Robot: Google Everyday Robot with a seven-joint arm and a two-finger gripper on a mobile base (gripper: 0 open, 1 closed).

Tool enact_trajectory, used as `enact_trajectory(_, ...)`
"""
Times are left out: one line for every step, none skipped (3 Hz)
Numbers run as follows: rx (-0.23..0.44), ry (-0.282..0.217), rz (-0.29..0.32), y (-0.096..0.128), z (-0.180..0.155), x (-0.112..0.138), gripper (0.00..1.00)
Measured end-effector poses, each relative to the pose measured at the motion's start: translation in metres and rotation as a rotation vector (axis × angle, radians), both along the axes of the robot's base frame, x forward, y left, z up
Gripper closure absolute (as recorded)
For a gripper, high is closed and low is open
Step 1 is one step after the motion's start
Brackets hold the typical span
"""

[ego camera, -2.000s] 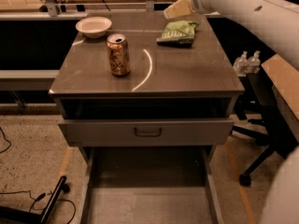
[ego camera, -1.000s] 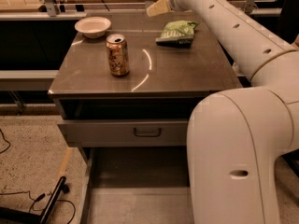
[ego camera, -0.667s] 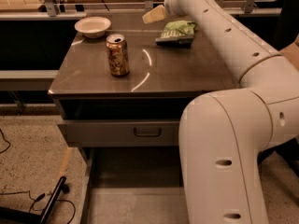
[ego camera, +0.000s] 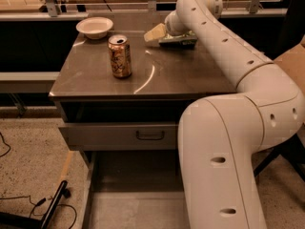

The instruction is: Place green jalapeno chip bag into middle drawer

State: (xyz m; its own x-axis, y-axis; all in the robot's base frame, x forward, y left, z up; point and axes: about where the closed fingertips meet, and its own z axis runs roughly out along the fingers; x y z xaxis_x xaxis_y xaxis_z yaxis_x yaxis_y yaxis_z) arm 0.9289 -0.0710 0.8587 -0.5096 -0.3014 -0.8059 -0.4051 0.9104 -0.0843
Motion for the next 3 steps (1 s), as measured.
enact_trajectory(0.007, 0.066, -0.024, -0.0056, -0.0303, -0.0084, 0.18)
enact_trajectory(0.006, 0.077, -0.032, -0.0048, -0.0319, -0.0099, 0.40)
enact_trajectory(0.006, 0.077, -0.032, -0.0048, -0.0241, -0.0099, 0.63)
